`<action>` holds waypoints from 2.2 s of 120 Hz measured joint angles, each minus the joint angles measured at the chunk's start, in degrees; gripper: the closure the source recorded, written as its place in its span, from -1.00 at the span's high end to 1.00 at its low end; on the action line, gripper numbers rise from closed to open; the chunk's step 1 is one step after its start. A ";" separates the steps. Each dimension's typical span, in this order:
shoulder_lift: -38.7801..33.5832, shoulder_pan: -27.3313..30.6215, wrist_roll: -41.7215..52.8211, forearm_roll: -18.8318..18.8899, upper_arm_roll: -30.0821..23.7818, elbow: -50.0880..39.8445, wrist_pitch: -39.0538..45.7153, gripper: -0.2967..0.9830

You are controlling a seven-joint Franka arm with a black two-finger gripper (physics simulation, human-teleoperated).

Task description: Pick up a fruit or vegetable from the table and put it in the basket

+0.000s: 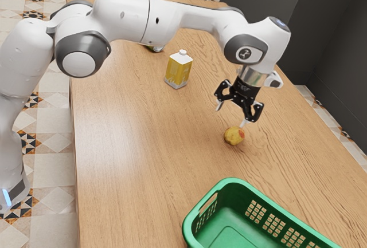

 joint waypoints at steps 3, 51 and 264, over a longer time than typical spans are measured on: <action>0.11 -0.02 -0.14 0.10 -0.02 -0.01 0.55 0.54; 1.18 -0.07 -1.68 0.43 -0.05 -2.92 6.99 0.54; 3.46 -0.16 -0.29 2.59 -0.93 -8.68 19.81 0.54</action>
